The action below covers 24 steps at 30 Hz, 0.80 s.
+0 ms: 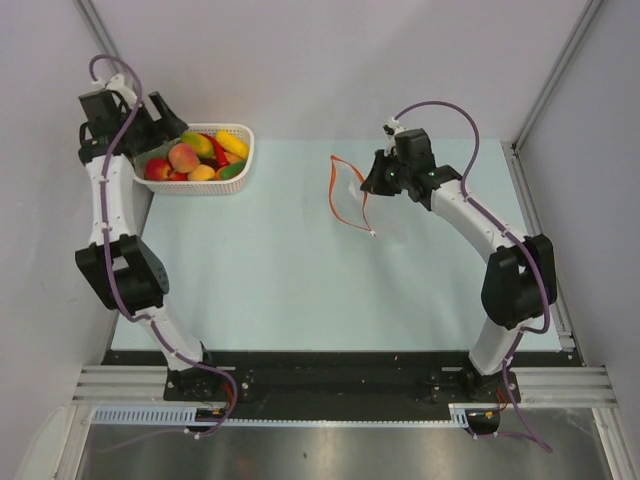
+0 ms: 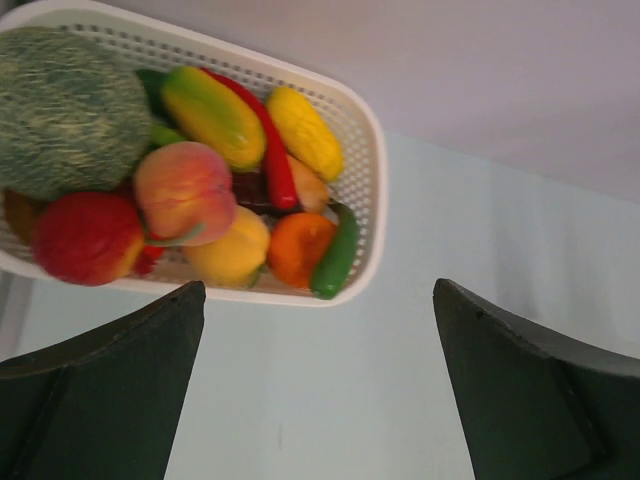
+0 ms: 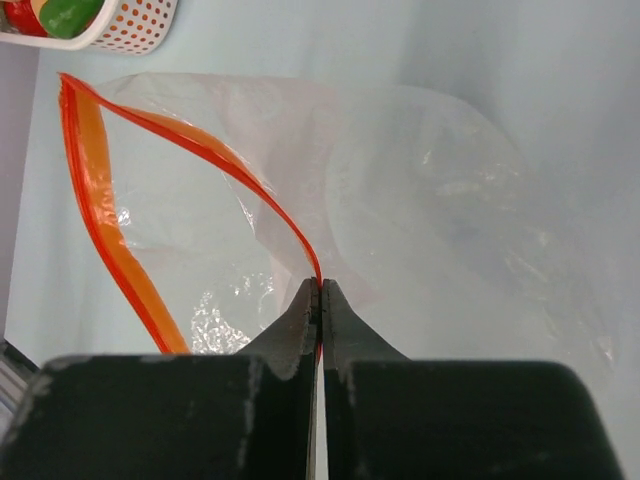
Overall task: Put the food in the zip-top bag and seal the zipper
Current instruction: Open the zipper of the food storage bag, then pick up the fake fruit from the bin.
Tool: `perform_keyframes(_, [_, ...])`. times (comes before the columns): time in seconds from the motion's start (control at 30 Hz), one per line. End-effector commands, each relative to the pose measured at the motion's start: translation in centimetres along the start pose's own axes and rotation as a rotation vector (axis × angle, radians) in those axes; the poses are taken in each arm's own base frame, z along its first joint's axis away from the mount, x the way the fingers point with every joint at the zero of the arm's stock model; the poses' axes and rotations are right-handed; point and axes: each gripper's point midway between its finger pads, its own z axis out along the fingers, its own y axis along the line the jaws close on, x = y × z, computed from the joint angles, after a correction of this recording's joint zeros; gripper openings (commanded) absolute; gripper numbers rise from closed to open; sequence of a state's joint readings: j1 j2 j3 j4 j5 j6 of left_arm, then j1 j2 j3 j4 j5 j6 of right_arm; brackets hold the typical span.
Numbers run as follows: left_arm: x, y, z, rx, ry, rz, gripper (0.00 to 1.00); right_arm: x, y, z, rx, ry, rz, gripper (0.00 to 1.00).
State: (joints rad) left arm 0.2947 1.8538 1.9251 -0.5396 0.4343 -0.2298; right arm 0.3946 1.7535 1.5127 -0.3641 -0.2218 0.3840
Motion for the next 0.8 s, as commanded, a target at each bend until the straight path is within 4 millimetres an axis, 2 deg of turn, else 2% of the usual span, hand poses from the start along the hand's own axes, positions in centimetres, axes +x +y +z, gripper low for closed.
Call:
perform_keyframes(0.0, [-2.7,4.7,-0.1,-0.139,-0.088,0.007,1.00,-2.9,2.5,0.8,-0.053,-0.090,0.004,0.00])
perform_keyframes(0.07, [-3.1,6.1,0.2,-0.188,-0.109,0.020,1.00,-2.4,2.3,2.0,-0.051,-0.067,0.017,0.00])
perform_keyframes(0.13, [-2.4,7.1,1.2,-0.192,-0.092,0.048,1.00,-1.6,2.0,3.0,-0.052,-0.039,0.025,0.00])
perform_keyframes(0.2, [-2.3,7.9,1.8,-0.209,-0.090,0.080,1.00,-1.5,2.1,3.2,-0.066,-0.036,0.018,0.00])
perform_keyframes(0.3, [-1.0,10.0,2.9,-0.255,-0.068,0.060,1.00,-1.4,2.3,3.2,-0.087,-0.034,-0.037,0.00])
perform_keyframes(0.37, [0.7,11.0,3.6,-0.268,-0.039,0.015,1.00,-0.8,2.2,3.3,-0.098,-0.007,-0.057,0.00])
perform_keyframes(0.4, [0.7,11.3,3.8,-0.261,-0.055,0.007,1.00,-0.1,1.9,3.3,-0.099,0.011,-0.086,0.00])
perform_keyframes(0.43, [1.6,11.7,3.9,-0.263,-0.047,-0.010,1.00,0.1,2.0,3.2,-0.106,0.017,-0.098,0.00])
perform_keyframes(0.6, [2.4,12.8,4.8,-0.299,-0.059,-0.071,0.98,1.3,2.4,3.2,-0.150,0.074,-0.114,0.00])
perform_keyframes(0.77, [3.2,14.3,5.4,-0.352,-0.050,-0.061,0.95,2.1,3.0,3.3,-0.196,0.081,-0.085,0.00])
